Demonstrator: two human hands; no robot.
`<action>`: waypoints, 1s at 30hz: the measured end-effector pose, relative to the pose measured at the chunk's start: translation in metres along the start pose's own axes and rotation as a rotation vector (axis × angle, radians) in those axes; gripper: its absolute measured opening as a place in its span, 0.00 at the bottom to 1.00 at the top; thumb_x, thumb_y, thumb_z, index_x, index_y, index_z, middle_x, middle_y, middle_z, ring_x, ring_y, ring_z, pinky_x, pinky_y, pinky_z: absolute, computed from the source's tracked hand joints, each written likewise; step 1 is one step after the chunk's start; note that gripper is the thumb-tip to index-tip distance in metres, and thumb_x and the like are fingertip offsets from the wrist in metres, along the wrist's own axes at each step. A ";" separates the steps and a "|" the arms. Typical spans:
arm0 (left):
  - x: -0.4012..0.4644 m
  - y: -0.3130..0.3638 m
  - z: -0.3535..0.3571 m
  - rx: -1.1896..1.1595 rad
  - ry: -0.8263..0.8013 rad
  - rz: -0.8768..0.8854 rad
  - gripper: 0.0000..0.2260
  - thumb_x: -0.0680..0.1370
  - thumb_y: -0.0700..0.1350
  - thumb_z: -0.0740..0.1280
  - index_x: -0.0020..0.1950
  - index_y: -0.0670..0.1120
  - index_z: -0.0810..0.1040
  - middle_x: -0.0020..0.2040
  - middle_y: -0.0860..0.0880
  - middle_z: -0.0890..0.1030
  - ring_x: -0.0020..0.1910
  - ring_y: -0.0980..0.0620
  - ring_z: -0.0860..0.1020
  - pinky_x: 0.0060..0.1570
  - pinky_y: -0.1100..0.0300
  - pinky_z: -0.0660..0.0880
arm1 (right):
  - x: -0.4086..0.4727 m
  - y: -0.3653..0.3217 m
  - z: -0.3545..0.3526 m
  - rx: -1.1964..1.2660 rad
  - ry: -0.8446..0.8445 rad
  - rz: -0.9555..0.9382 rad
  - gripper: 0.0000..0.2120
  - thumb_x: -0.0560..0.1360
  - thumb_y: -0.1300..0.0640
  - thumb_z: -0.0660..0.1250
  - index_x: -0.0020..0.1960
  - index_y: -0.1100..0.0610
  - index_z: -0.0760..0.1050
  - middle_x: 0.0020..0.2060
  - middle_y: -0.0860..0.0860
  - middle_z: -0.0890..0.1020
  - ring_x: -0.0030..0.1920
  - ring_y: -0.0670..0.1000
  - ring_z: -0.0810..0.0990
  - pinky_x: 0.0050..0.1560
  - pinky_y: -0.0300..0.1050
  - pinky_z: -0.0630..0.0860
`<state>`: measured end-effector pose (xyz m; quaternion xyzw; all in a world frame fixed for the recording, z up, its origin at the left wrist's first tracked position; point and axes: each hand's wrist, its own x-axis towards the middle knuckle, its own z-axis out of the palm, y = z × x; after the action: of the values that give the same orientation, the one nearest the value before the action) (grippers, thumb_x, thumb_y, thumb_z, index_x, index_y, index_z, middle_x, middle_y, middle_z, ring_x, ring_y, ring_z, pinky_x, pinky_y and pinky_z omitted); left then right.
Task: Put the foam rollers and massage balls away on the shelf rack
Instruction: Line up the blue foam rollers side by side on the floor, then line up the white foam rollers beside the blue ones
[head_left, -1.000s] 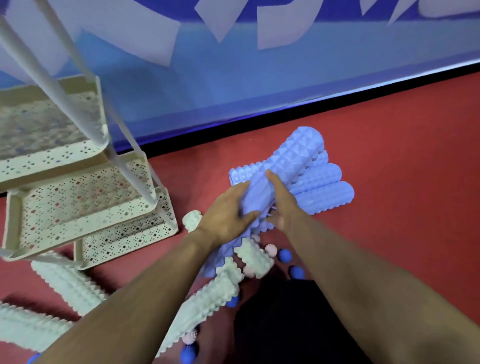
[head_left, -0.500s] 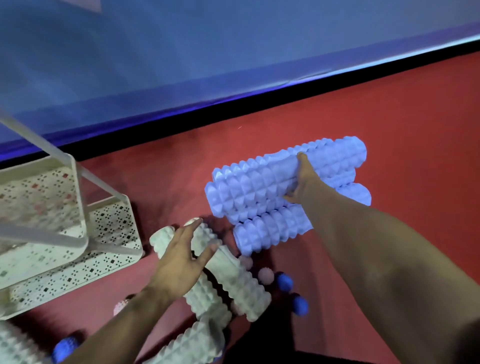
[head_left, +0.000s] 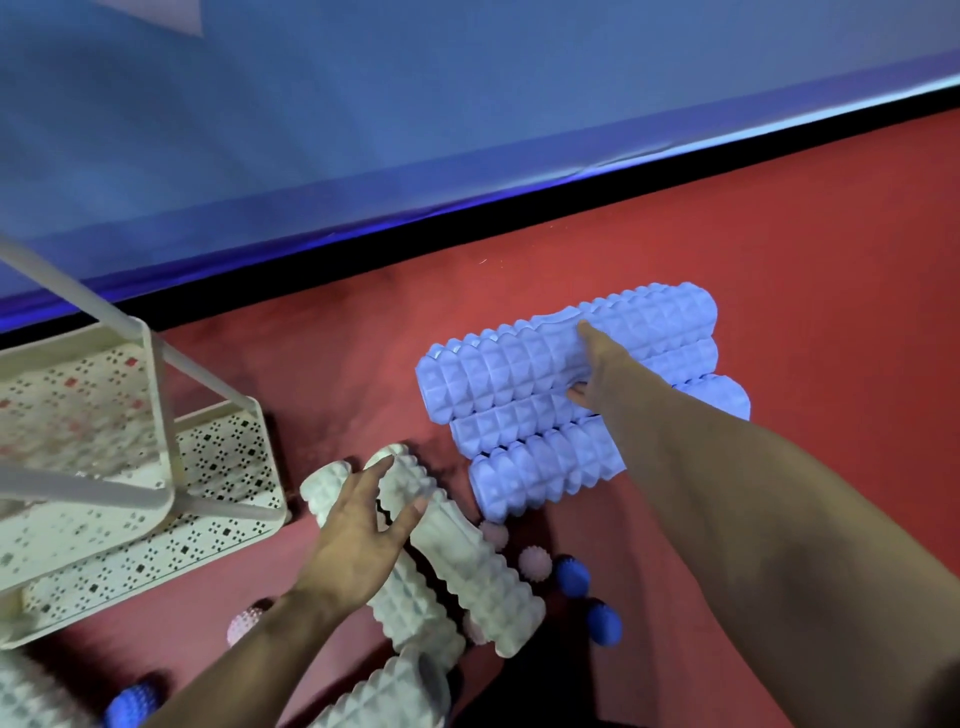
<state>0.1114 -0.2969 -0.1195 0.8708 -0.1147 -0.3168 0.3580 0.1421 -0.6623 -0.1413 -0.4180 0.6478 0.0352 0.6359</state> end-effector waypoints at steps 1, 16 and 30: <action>-0.004 0.000 -0.004 0.019 -0.007 0.007 0.34 0.76 0.66 0.63 0.79 0.57 0.61 0.73 0.58 0.65 0.70 0.54 0.70 0.72 0.51 0.67 | -0.010 0.002 0.000 0.000 -0.003 -0.018 0.28 0.73 0.36 0.71 0.60 0.55 0.69 0.57 0.53 0.72 0.54 0.57 0.75 0.50 0.54 0.78; -0.168 0.014 -0.110 0.248 0.116 0.095 0.29 0.80 0.60 0.65 0.78 0.52 0.63 0.73 0.52 0.68 0.71 0.52 0.68 0.70 0.59 0.62 | -0.249 0.101 -0.011 -1.169 -0.322 -0.833 0.26 0.78 0.41 0.67 0.69 0.56 0.70 0.57 0.53 0.79 0.58 0.55 0.78 0.57 0.48 0.75; -0.380 -0.006 -0.214 0.419 0.371 0.209 0.42 0.73 0.76 0.52 0.77 0.49 0.67 0.74 0.49 0.70 0.72 0.49 0.68 0.72 0.57 0.62 | -0.483 0.242 -0.023 -1.319 -0.467 -1.169 0.32 0.79 0.40 0.64 0.79 0.50 0.62 0.76 0.49 0.66 0.74 0.53 0.67 0.70 0.47 0.65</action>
<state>-0.0465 -0.0126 0.1709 0.9522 -0.1991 -0.0832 0.2160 -0.0947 -0.2791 0.1576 -0.9409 0.0360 0.1543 0.2994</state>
